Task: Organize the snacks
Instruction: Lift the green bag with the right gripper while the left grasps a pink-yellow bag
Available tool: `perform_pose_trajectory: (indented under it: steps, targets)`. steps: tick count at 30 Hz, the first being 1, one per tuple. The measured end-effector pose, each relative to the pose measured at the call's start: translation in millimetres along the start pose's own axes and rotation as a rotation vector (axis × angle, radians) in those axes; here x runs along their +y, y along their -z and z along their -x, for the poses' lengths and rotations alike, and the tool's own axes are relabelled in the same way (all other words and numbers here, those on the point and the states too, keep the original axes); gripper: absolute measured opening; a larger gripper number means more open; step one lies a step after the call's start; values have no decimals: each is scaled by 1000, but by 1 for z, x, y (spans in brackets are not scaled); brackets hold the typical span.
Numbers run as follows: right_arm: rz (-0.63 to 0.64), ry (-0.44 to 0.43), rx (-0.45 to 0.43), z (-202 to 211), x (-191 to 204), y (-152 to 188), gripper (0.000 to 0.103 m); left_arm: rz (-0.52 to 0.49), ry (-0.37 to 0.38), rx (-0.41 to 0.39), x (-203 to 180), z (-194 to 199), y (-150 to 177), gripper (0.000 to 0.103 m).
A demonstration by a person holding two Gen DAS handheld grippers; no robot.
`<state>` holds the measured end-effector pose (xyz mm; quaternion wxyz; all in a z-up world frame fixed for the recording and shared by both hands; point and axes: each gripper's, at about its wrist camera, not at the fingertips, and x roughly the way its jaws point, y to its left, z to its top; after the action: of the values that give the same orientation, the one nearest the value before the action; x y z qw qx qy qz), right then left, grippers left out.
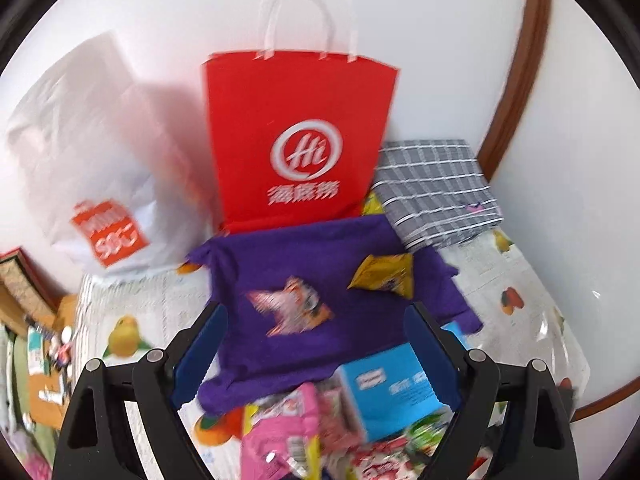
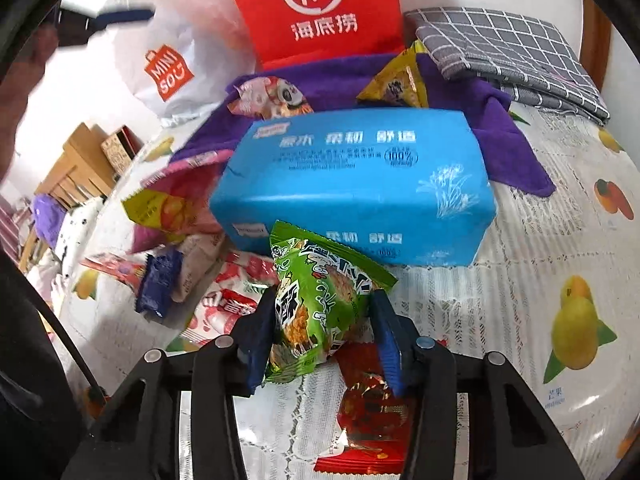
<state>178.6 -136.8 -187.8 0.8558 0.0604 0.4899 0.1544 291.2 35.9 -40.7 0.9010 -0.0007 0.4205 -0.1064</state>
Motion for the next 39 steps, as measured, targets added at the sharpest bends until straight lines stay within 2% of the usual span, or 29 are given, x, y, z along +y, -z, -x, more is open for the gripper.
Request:
perform_pose_trajectory:
  steps: [6, 11, 13, 17, 23, 25, 28, 29, 30, 31, 32, 33, 39]
  targets:
    - [-12, -13, -94, 38, -2, -1, 45, 67, -57, 49, 40, 2, 37, 89]
    - [-42, 23, -122, 59, -13, 6, 46, 92, -93, 99, 58, 2, 77, 88]
    - [-57, 34, -127, 66, -20, 11, 46, 110, -85, 110, 63, 4, 91, 88]
    - [-78, 53, -132, 76, -28, 25, 46, 115, -32, 118, 58, 3, 107, 88]
    - [-87, 78, -121, 82, -34, 40, 46, 94, 35, 142, 32, -17, 109, 89]
    - [-92, 87, -119, 84, -38, 44, 46, 73, 22, 157, 24, -28, 110, 89]
    - [-100, 105, -118, 85, -44, 47, 46, 54, -37, 199, 21, -47, 115, 89]
    - [-103, 110, -115, 84, -47, 48, 46, 59, -65, 220, 23, -54, 118, 88]
    - [-108, 113, -112, 83, -49, 49, 46, 78, -87, 241, 28, -61, 121, 81]
    - [-111, 114, -109, 82, -51, 49, 46, 99, -78, 245, 33, -63, 123, 75]
    - [-118, 116, -106, 80, -53, 49, 46, 124, -48, 250, 38, -65, 125, 61]
    - [-123, 116, -104, 80, -55, 49, 46, 151, -13, 258, 43, -65, 127, 51]
    - [-126, 105, -107, 80, -55, 51, 46, 167, -1, 212, 51, -42, 129, 44]
